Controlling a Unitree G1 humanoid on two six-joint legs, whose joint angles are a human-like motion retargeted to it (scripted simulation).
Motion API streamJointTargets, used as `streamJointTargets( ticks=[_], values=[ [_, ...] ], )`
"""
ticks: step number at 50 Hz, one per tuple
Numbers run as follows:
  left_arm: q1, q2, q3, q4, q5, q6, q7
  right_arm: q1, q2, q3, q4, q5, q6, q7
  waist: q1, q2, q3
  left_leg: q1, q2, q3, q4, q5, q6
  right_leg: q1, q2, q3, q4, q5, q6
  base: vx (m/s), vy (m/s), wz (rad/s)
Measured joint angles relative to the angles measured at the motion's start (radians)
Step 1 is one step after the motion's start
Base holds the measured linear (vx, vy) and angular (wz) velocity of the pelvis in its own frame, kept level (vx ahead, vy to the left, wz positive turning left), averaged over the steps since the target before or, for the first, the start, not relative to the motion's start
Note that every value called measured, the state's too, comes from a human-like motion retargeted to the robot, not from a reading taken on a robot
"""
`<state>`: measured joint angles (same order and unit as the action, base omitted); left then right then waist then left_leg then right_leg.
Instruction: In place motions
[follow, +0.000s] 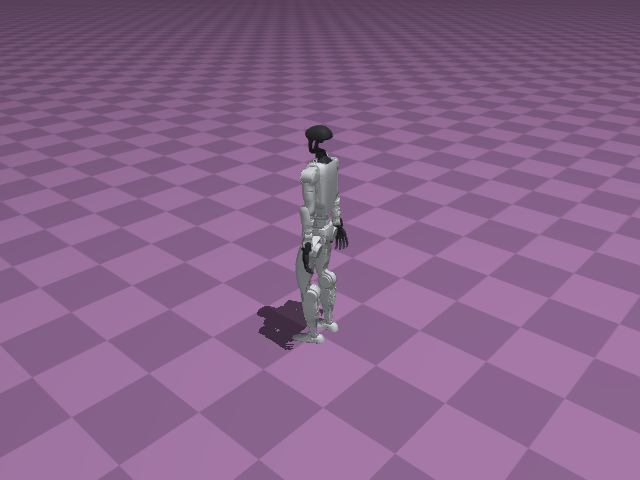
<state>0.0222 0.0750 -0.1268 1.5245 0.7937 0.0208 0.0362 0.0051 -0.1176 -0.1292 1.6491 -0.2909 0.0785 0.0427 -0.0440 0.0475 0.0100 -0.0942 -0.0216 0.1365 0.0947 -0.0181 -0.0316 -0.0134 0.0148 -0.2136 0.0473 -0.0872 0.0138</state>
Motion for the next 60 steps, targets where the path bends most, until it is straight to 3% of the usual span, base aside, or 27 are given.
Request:
streamJointTargets(
  ticks=[12, 15, 17, 22, 25, 32, 35, 37, 40, 43, 45, 48, 49, 50, 51, 54, 56, 58, 60],
  values=[
    [0.004, -0.001, 0.01, 0.005, -0.012, 0.009, -0.003, -0.002, -0.006, 0.002, -0.007, 0.001, -0.002, 0.007, -0.003, 0.001, 0.003, -0.006, 0.011, -0.005, 0.01, -0.021, -0.003, -0.002, 0.002, -0.031, -0.007, 0.012, -0.024, 0.0, 0.0, 0.0],
    [-0.007, -0.001, -0.005, -0.018, 0.008, 0.018, -0.02, -0.011, -0.014, -0.004, -0.002, 0.022, -0.003, 0.005, -0.006, -0.007, 0.003, -0.036, 0.005, 0.035, 0.027, -0.017, 0.021, -0.007, -0.023, -0.086, -0.016, 0.015, -0.032, -0.1, 0.05, 0.52],
    [-0.021, 0.001, -0.026, -0.048, 0.026, 0.025, -0.014, -0.019, -0.023, -0.011, 0.003, 0.036, -0.006, 0.008, -0.013, -0.017, 0.011, -0.041, 0.036, 0.19, 0.045, -0.048, 0.03, -0.009, -0.051, -0.133, -0.021, 0.017, -0.033, -0.16, 0.1, 1.24],
    [-0.042, 0.003, -0.082, -0.117, 0.053, -0.026, 0.021, -0.011, -0.045, -0.013, 0.022, 0.024, 0.003, 0.006, -0.038, -0.028, -0.003, 0.036, 0.149, 0.716, 0.041, -0.02, -0.047, -0.006, -0.106, -0.274, -0.035, 0.012, -0.019, -0.14, 0.19, 1.78],
    [-0.042, 0.0, -0.109, -0.157, 0.072, -0.056, 0.006, 0.003, -0.056, -0.016, 0.038, 0.002, 0.013, -0.008, -0.043, -0.039, -0.017, 0.068, 0.167, 0.833, 0.05, 0.013, -0.044, 0.011, -0.143, -0.354, -0.034, 0.01, 0.008, -0.08, 0.3, 2.02],
    [-0.017, -0.015, -0.118, -0.169, 0.068, -0.113, -0.016, 0.044, -0.052, -0.034, 0.037, -0.036, 0.026, -0.022, -0.001, -0.047, -0.042, 0.075, 0.145, 0.678, 0.053, 0.051, -0.01, 0.081, -0.187, -0.499, -0.017, 0.044, 0.092, -0.01, 0.38, 1.86],
    [-0.003, -0.014, -0.119, -0.154, 0.047, -0.144, 0.045, 0.062, -0.049, -0.053, 0.018, -0.032, 0.021, -0.021, 0.032, -0.018, -0.048, 0.06, 0.106, 0.543, -0.001, 0.066, -0.077, 0.123, -0.172, -0.575, -0.005, 0.084, 0.123, 0.05, 0.48, 1.75],
    [0.013, -0.015, -0.115, -0.152, 0.023, -0.166, 0.08, 0.078, -0.052, -0.068, 0.001, -0.03, 0.021, -0.017, 0.039, -0.004, -0.063, 0.055, 0.082, 0.538, -0.04, 0.091, -0.052, 0.152, -0.188, -0.651, 0.017, 0.129, 0.137, 0.1, 0.56, 1.97],
    [0.019, -0.006, -0.095, -0.155, -0.006, -0.18, 0.074, 0.094, -0.044, -0.09, -0.037, -0.018, 0.027, -0.03, 0.047, 0.019, -0.058, 0.007, 0.066, 0.351, -0.013, 0.096, -0.04, 0.192, -0.239, -0.729, 0.096, 0.268, 0.107, 0.09, 0.56, 1.87],
    [-0.005, 0.012, -0.071, -0.166, -0.038, -0.185, 0.083, 0.082, -0.042, -0.105, -0.065, 0.036, 0.005, -0.036, 0.055, 0.083, 0.017, 0.045, 0.1, 0.27, -0.007, 0.098, -0.024, 0.189, -0.307, -0.649, 0.328, 0.398, -0.037, 0.04, 0.54, 1.77],
    [-0.007, 0.027, -0.04, -0.165, -0.043, -0.185, 0.102, 0.071, -0.038, -0.091, -0.08, 0.044, 0.005, -0.021, 0.069, 0.085, 0.032, 0.053, 0.078, 0.223, -0.012, 0.1, -0.01, 0.131, -0.344, -0.493, 0.464, 0.43, 0.006, 0.13, 0.41, 1.45],
    [0.005, 0.041, 0.006, -0.121, -0.053, -0.142, 0.142, 0.063, -0.013, -0.085, -0.1, 0.013, 0.025, -0.033, 0.022, 0.093, 0.002, 0.009, 0.066, 0.129, -0.017, 0.122, 0.001, -0.006, -0.163, -0.103, 0.505, 0.373, 0.225, 0.1, 0.14, 2.07],
    [0.004, 0.052, 0.024, -0.105, -0.061, -0.127, 0.15, 0.055, -0.004, -0.078, -0.107, 0.011, 0.017, -0.039, 0.012, 0.099, -0.004, -0.012, 0.085, 0.099, -0.011, 0.127, -0.009, -0.032, -0.086, -0.029, 0.478, 0.347, 0.248, -0.02, -0.2, 1.88],
    [0.0, 0.065, 0.043, -0.089, -0.071, -0.113, 0.155, 0.043, 0.004, -0.068, -0.114, 0.01, 0.004, -0.044, 0.011, 0.101, -0.007, -0.036, 0.111, 0.077, -0.001, 0.131, -0.025, -0.056, -0.012, 0.028, 0.442, 0.321, 0.248, 0.01, -0.2, 1.57],
    [-0.003, 0.076, 0.06, -0.075, -0.08, -0.106, 0.152, 0.034, 0.009, -0.054, -0.122, 0.009, -0.007, -0.043, -0.001, 0.086, -0.001, -0.041, 0.096, 0.055, 0.005, 0.13, -0.025, -0.059, 0.004, 0.059, 0.404, 0.284, 0.248, 0.07, -0.07, 1.69],
    [0.01, 0.097, 0.102, -0.048, -0.092, -0.079, 0.142, 0.026, 0.022, -0.021, -0.147, -0.018, -0.014, -0.043, -0.052, 0.028, 0.02, -0.019, -0.008, -0.02, -0.003, 0.129, 0.007, -0.058, -0.024, 0.127, 0.288, 0.167, 0.232, 0.19, 0.26, 2.18],
    [0.021, 0.108, 0.126, -0.03, -0.09, -0.058, 0.149, 0.023, 0.027, -0.006, -0.158, -0.039, -0.015, -0.042, -0.056, -0.014, 0.034, 0.005, -0.066, -0.051, -0.012, 0.129, 0.021, -0.068, -0.027, 0.174, 0.207, 0.082, 0.176, 0.15, 0.12, 1.48],
    [0.026, 0.122, 0.15, -0.001, -0.096, -0.043, 0.169, 0.02, 0.034, 0.009, -0.167, -0.057, -0.016, -0.039, -0.031, -0.047, 0.051, 0.033, -0.096, -0.066, -0.022, 0.127, 0.024, -0.07, 0.011, 0.288, 0.143, 0.088, 0.089, 0.11, -0.02, 0.53],
    [0.023, 0.136, 0.167, 0.029, -0.108, -0.035, 0.176, 0.015, 0.04, 0.018, -0.177, -0.077, -0.011, -0.046, 0.039, -0.076, 0.057, 0.041, -0.112, -0.038, -0.031, 0.121, 0.026, -0.056, -0.042, 0.155, 0.171, 0.09, 0.111, 0.08, -0.02, -0.23]
  ],
)
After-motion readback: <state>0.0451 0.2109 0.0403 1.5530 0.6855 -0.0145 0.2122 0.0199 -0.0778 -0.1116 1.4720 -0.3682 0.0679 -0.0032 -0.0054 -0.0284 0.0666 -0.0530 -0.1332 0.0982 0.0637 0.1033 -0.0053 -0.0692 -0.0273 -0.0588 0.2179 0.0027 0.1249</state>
